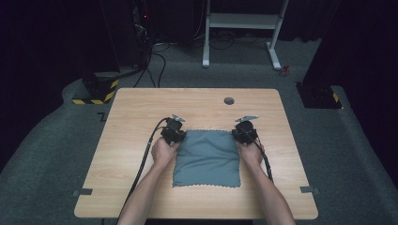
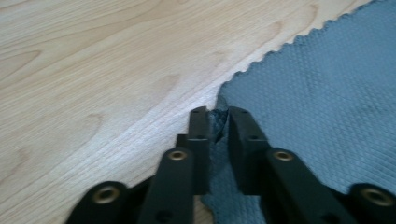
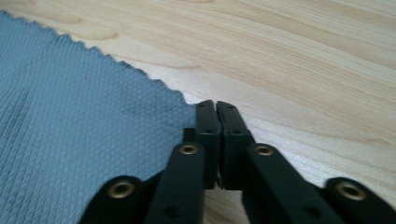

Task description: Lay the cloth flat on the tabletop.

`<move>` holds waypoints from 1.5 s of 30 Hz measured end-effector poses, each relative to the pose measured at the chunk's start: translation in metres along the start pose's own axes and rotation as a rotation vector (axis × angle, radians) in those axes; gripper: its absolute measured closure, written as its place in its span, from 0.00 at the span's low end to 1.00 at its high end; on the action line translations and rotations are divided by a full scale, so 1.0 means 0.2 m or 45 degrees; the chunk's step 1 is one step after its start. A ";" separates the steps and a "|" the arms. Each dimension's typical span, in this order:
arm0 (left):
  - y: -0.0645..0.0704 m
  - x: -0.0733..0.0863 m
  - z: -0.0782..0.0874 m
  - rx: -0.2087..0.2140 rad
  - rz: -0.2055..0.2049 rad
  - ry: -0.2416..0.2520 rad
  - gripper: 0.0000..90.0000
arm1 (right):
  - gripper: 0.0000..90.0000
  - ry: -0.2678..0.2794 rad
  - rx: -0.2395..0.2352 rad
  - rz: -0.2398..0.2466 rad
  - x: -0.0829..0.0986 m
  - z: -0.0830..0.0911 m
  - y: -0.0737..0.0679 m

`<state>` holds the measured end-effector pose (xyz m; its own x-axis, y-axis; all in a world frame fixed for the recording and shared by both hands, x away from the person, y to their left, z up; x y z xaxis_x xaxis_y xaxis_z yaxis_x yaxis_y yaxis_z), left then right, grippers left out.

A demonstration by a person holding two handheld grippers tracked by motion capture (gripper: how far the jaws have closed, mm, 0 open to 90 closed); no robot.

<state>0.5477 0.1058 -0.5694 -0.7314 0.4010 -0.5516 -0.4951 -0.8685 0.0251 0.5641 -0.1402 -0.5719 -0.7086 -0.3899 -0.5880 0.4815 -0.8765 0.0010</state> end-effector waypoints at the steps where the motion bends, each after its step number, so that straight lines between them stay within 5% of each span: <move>1: 0.00 0.00 0.00 0.010 0.003 -0.006 0.93 | 1.00 -0.005 0.007 0.007 0.00 0.00 0.00; 3: -0.01 -0.01 0.00 -0.017 -0.011 -0.017 0.97 | 1.00 -0.039 0.027 0.030 -0.01 0.00 0.00; 10: -0.05 -0.07 0.06 -0.084 -0.049 0.054 0.99 | 1.00 0.011 0.074 0.053 -0.06 0.02 0.01; 22: -0.06 -0.06 -0.05 -0.161 -0.053 0.040 0.99 | 1.00 0.002 0.104 -0.004 -0.05 -0.04 0.04; 24: -0.07 -0.06 -0.04 -0.184 -0.035 0.040 0.91 | 0.96 0.007 0.096 -0.013 -0.05 -0.04 0.04; 27: -0.08 -0.05 0.00 -0.164 0.014 0.063 0.68 | 0.86 0.017 0.064 -0.080 -0.04 -0.01 0.06; 29: -0.05 -0.02 0.06 -0.139 -0.011 0.113 0.61 | 0.85 0.060 0.014 -0.114 -0.02 0.04 0.07; 33: 0.07 0.12 0.16 -0.084 -0.107 0.082 0.51 | 0.83 0.111 -0.058 -0.004 0.08 0.19 -0.03; 38: 0.22 0.34 0.25 -0.023 -0.215 0.064 0.48 | 0.81 0.101 -0.132 0.172 0.32 0.31 -0.20; 41: 0.27 0.44 0.30 0.014 -0.200 0.097 0.47 | 0.79 0.104 -0.181 0.222 0.42 0.35 -0.27; 45: 0.28 0.53 0.34 -0.008 -0.169 0.137 0.47 | 0.78 0.139 -0.211 0.295 0.50 0.40 -0.35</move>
<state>0.4103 0.1188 -0.5689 -0.6050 0.4794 -0.6357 -0.5809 -0.8118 -0.0593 0.4177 -0.1397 -0.5657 -0.5146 -0.5335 -0.6712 0.7079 -0.7061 0.0185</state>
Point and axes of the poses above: each handheld gripper's, and its own axes: z roughly backward along the jaws, x roughly out of its underside, y roughly to its right, the point moved 8 cm from there along -z, roughly forward along the jaws, and after that the axes turned 6 degrees about -y, right-handed, at the moved point
